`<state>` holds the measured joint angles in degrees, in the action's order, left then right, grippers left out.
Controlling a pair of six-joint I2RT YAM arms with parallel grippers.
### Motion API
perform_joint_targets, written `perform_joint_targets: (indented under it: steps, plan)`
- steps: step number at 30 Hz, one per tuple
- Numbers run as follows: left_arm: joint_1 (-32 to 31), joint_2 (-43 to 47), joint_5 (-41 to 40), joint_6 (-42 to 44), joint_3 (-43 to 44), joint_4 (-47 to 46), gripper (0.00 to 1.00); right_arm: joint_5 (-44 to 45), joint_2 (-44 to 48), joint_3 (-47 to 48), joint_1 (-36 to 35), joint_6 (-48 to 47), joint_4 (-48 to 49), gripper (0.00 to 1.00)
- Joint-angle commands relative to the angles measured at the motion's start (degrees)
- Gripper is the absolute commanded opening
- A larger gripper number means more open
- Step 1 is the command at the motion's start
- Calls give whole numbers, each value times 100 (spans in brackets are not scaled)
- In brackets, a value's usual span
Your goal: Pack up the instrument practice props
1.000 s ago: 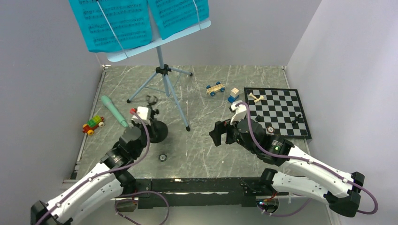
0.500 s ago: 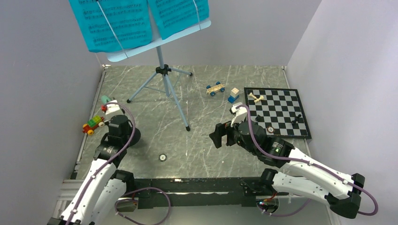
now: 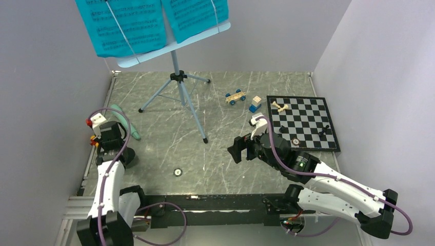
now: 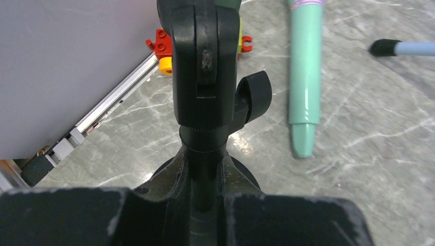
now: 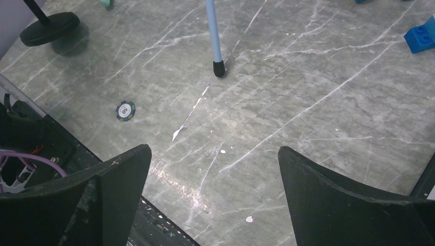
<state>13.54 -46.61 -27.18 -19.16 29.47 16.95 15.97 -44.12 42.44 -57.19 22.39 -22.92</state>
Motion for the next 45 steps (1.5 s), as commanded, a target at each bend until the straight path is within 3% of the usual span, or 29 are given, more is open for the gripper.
perform_joint_targets:
  steps: [1, 11, 17, 19, 25, 32, 36, 45]
  plan:
    - [295, -312, 393, 174, 42, -1111, 0, 46, 131, -18, 9, -160, 249, 100]
    - [526, -849, 504, 373, -440, -2332, 0, 7, 10, 3, 14, -196, 319, 100]
    - [547, -1316, 471, 190, -161, -1753, 1, -3, 74, 15, 15, -136, 260, 100]
    - [535, -1425, 511, 138, 49, -1264, 20, 16, 155, -10, 15, -117, 244, 100]
    - [463, -1377, 522, -20, 159, -772, 52, 5, 184, -16, 14, -95, 181, 100]
    - [193, -1223, 245, -101, 296, -338, 71, -6, 219, 1, 14, -75, 143, 100]
    - [193, -712, 348, -227, 303, -65, 80, -38, 212, 10, 14, -85, 130, 100]
    - [188, 649, 537, -302, 505, 853, 91, -210, 101, 114, 15, -121, 121, 100]
